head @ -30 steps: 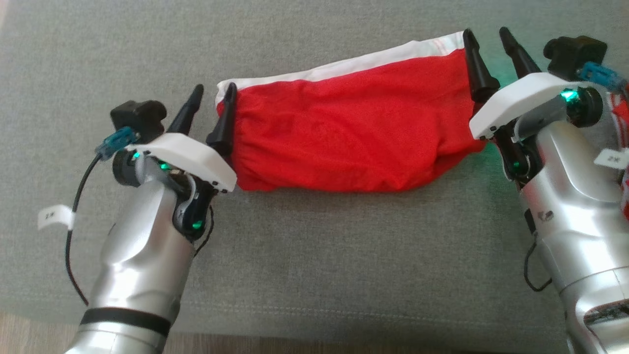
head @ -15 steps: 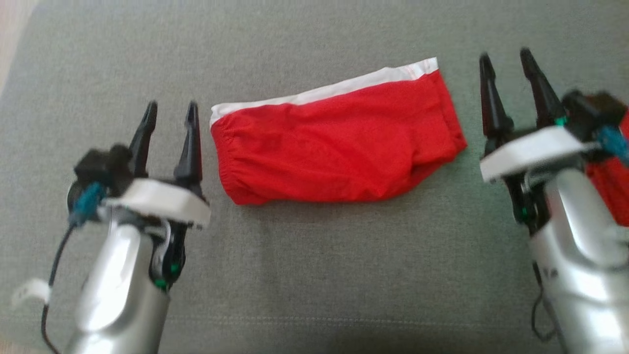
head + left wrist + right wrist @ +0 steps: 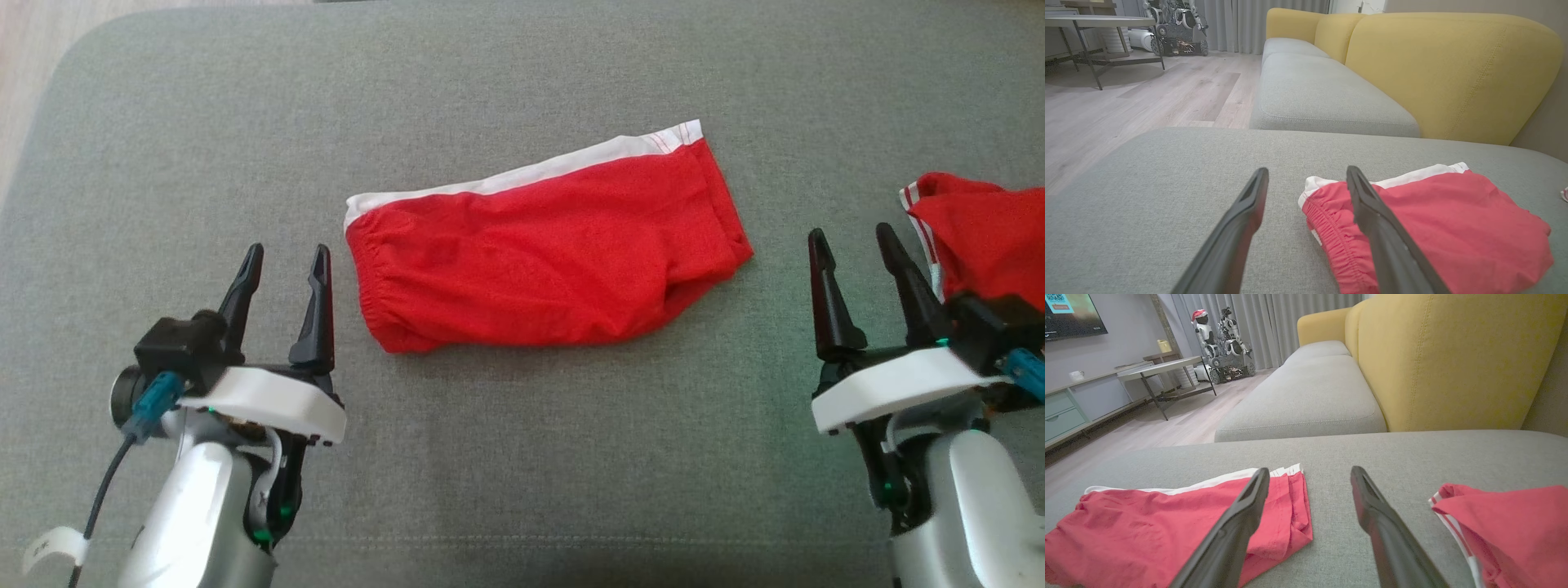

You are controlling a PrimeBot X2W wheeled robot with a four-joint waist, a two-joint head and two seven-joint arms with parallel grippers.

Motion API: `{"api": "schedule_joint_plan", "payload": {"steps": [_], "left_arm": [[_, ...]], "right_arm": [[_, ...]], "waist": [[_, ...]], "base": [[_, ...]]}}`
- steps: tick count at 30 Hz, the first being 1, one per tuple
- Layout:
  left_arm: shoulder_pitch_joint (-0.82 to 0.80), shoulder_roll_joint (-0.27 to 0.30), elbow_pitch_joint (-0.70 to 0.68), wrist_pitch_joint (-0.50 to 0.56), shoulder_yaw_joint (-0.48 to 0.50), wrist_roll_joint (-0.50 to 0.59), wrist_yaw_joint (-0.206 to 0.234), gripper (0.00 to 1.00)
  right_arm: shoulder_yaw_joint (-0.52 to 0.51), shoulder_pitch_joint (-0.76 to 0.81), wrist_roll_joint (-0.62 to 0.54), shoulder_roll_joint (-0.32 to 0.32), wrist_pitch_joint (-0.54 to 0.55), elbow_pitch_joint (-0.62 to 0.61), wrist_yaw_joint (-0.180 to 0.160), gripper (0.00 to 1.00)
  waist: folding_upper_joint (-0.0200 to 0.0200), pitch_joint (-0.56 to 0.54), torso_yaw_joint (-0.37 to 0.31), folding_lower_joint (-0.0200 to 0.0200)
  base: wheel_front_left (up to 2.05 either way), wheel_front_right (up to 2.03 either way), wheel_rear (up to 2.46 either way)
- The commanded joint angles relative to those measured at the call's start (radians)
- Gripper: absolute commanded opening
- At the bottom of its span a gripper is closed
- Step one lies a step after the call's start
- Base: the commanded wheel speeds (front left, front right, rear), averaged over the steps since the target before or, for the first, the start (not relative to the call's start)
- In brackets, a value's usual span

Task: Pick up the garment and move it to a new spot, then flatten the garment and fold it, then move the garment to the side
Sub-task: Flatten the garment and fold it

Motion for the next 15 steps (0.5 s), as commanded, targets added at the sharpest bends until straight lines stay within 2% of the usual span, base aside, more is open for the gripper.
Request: {"api": "schedule_joint_plan", "payload": {"steps": [1,15], "left_arm": [[-0.019,0.029,-0.034,0.001,0.029,0.011,0.006,1.00],[-0.018,0.033,-0.028,0.004,0.013,0.008,0.013,1.00]], "right_arm": [[0.013,-0.011,-0.009,0.005,0.010,-0.054,-0.001,1.00],[0.005,0.017,-0.025,0.015,0.049,-0.104,-0.001,1.00]], "waist": [[0.0000,-0.002,0.000,0.0000],[0.0000,-0.016,0.008,0.0000]], "base": [[0.00,0.00,0.00],[0.00,0.00,0.00]]}}
